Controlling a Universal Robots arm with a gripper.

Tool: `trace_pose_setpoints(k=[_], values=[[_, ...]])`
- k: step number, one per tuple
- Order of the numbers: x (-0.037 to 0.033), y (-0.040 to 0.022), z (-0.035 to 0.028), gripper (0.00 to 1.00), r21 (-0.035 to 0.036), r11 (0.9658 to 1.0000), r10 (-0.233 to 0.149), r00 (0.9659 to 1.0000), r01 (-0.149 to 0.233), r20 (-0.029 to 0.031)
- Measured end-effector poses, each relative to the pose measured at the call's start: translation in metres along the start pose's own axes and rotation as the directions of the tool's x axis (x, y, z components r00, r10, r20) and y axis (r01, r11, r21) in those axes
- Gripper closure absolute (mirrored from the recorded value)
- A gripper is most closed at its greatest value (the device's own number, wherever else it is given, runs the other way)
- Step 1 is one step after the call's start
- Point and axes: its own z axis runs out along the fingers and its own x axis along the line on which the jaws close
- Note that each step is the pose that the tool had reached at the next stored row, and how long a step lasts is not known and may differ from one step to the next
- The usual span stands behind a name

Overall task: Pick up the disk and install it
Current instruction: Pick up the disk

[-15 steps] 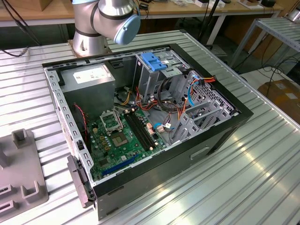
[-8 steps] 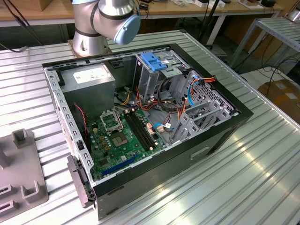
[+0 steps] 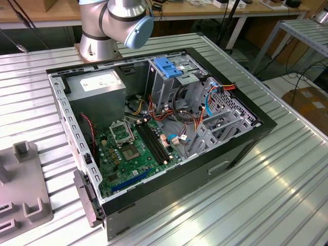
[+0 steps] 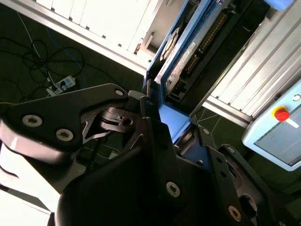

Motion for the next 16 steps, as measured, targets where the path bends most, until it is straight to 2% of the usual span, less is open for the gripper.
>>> trace_pose_setpoints(k=[7, 13, 16], values=[[0.0001, 0.0001, -0.0199, 0.63, -0.0003, 1.0, 0.0, 1.0, 0.0, 0.0001], [0.0001, 0.0, -0.0201, 0.63, -0.0002, 1.0, 0.0, 1.0, 0.0, 0.0001], [-0.0001, -0.0042, -0.0201, 0.63, -0.0002, 1.0, 0.0, 1.0, 0.0, 0.0001]])
